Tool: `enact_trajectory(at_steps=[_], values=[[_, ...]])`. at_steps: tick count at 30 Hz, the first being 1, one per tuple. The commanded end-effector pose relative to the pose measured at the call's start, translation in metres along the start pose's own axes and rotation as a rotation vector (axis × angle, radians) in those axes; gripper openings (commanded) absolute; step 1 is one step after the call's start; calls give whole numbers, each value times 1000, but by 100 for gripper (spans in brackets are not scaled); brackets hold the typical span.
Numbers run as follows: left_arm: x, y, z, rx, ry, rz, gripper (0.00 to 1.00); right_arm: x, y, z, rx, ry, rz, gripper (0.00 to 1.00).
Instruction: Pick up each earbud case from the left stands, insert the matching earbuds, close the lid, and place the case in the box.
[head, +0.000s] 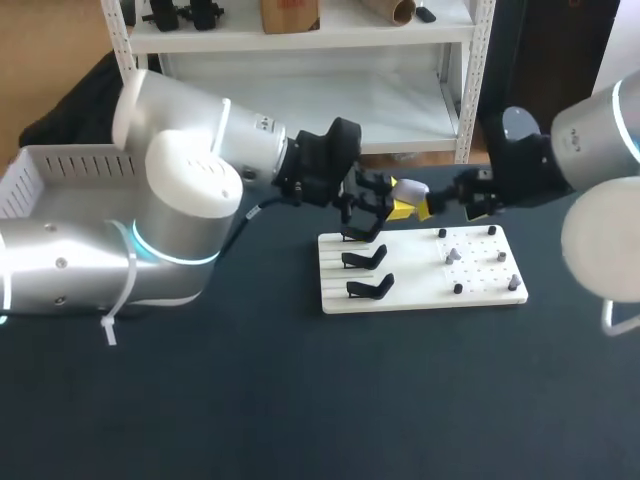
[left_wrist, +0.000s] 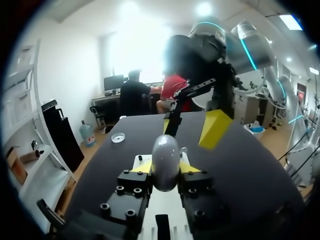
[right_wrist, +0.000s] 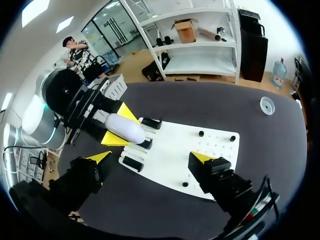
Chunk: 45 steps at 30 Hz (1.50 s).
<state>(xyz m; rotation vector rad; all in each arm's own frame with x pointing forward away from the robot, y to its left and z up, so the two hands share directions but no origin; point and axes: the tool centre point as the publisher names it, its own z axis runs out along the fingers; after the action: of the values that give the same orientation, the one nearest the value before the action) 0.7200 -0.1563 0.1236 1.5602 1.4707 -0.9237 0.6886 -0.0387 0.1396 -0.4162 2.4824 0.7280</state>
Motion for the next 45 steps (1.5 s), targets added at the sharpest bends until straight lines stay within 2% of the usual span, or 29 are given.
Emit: enact_trajectory(at_steps=[1, 15, 22, 27, 32, 34, 36, 39, 45], values=[[1, 2, 2, 14, -9, 5, 0, -6, -1, 6, -2, 6, 3, 100], [2, -8, 1, 43, -40, -9, 0, -24, -14, 6, 24, -16, 19, 100], [15, -6, -2, 47, -39, -48, 0, -34, -19, -5, 45, -45, -21, 100], [19, 5, -20, 13, -65, -72, 0, -21, -26, -25, 89, -61, -96, 100], [16, 20, -39, -27, -124, -76, 0, 0, -37, -44, 219, -17, -187, 100], [16, 30, -44, -50, -164, -88, 0, 10, -43, -49, 240, -4, -194, 100], [17, 40, -45, -76, -215, -106, 0, 19, -49, -53, 292, 18, -203, 100], [16, 51, -44, -105, -239, -116, 0, 34, -60, -55, 365, 44, -217, 100], [4, 67, -38, -87, -246, -107, 0, 55, -72, -62, 413, 69, -184, 100]])
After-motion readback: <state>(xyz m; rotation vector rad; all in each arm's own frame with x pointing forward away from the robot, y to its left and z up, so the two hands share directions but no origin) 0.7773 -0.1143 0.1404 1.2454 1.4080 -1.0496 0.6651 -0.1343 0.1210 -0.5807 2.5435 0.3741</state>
